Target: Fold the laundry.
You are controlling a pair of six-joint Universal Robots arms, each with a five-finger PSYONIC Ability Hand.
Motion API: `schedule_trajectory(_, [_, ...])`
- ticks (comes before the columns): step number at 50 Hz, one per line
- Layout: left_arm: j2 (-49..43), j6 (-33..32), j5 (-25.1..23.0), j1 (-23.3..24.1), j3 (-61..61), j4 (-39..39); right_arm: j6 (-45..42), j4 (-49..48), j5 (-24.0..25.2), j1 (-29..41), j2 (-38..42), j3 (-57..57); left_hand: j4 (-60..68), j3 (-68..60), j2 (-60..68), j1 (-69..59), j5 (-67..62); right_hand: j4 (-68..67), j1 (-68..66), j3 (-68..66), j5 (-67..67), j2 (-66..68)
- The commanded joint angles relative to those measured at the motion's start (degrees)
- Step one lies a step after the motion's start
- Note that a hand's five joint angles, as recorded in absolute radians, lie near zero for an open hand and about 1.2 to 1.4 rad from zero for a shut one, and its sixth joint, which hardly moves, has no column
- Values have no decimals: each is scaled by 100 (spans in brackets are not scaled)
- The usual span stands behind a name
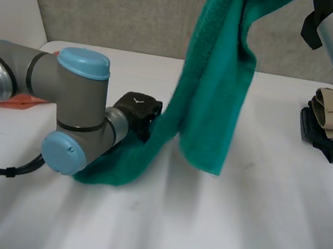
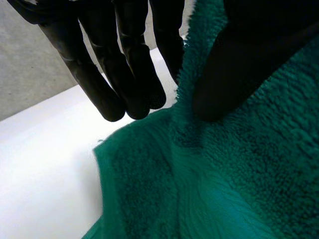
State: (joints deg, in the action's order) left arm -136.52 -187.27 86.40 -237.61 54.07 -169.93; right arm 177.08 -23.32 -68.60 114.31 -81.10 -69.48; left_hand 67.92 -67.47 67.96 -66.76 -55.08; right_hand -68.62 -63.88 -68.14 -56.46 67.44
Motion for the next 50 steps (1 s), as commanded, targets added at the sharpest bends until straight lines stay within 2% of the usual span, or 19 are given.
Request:
schedule_trajectory(1, [563,-63,1314,-311,-125,-153,-550,494,-31,-347,717,268,1208,-1253,1204,-1324,-1492,-1138,-1612,-1186,-1354,1256])
schedule_trajectory(3, [775,-134,1502,-409,-134,-382,-709,556,-40,-444,920,320,1208,-1253,1204,-1324,-1492,-1138,-1612,-1186,-1354,1256])
schedule_trajectory(6, [1240,-240,1424,-602,-125,-970,-1060,574,-136,-576,1298,566,1208,-1253,1204,-1324,-1492,-1138,-1612,-1186,-1354,1256])
schedule_trajectory(11, [1978,-293,1265,-778,-108,-1822,-1622,653,-697,-586,1702,1093,1208,-1253,1204,-1324,-1492,-1138,-1612,-1186,-1354,1256])
schedule_trajectory(17, [2454,-451,1467,-787,576,-1939,-1791,583,-875,-603,1703,840,1208,-1253,1204,-1324,-1492,-1138,-1612,-1186,-1354,1256])
schedule_trajectory(21, [2683,-679,1511,-778,1569,-1965,-1782,522,-682,-612,1694,331,1208,-1253,1204,-1324,-1492,-1138,-1612,-1186,-1354,1256])
schedule_trajectory(25, [2701,-820,1415,-735,2554,-2026,-1896,635,-269,-682,1703,-469,1208,-1253,1204,-1324,-1492,-1138,-1612,-1186,-1354,1256])
schedule_trajectory(29, [2272,-917,1301,-734,3283,-2219,-2351,863,467,-822,1790,-1408,1208,-1253,1204,-1324,-1492,-1138,-1612,-1186,-1354,1256])
schedule_trajectory(32, [1946,-1013,1300,-752,3390,-2264,-2730,943,672,-884,2045,-1621,1208,-1253,1204,-1324,-1492,-1138,-1612,-1186,-1354,1256])
schedule_trajectory(35, [1576,-1136,1388,-822,3391,-2185,-3380,1197,594,-1016,2405,-1596,1208,-1253,1204,-1324,-1492,-1138,-1612,-1186,-1354,1256])
schedule_trajectory(38, [1514,-1154,1423,-919,3355,-2079,-3829,1750,321,-1095,2494,-1446,1208,-1253,1204,-1324,-1492,658,185,611,442,-541])
schedule_trajectory(39, [1549,-1154,1423,-928,3355,-2053,-3865,1917,251,-1095,2476,-1411,1208,-1253,1204,-1324,-1492,1330,856,1283,1114,-1213])
schedule_trajectory(40, [1645,-1119,1423,-945,3381,-2009,-3822,2276,102,-1069,2441,-1332,1208,-1253,1204,-1324,-1492,2603,2129,2555,2386,-2485])
schedule_trajectory(41, [1707,-1102,1415,-954,3390,-2009,-3734,2453,49,-1034,2406,-1297,1208,-1253,1204,-1324,-1492,3132,2658,3084,2915,-3014])
schedule_trajectory(48, [2120,-987,1353,-928,3618,-2009,-2453,3657,-372,-1016,1599,-788,1208,-1253,1204,-1324,-1492,5723,5249,5675,5506,-5605])
schedule_trajectory(50, [2164,-987,1344,-937,3663,-2026,-2126,3887,-583,-1034,1615,-612,1208,-1253,1204,-1324,-1492,5862,5388,5814,5646,-5744])
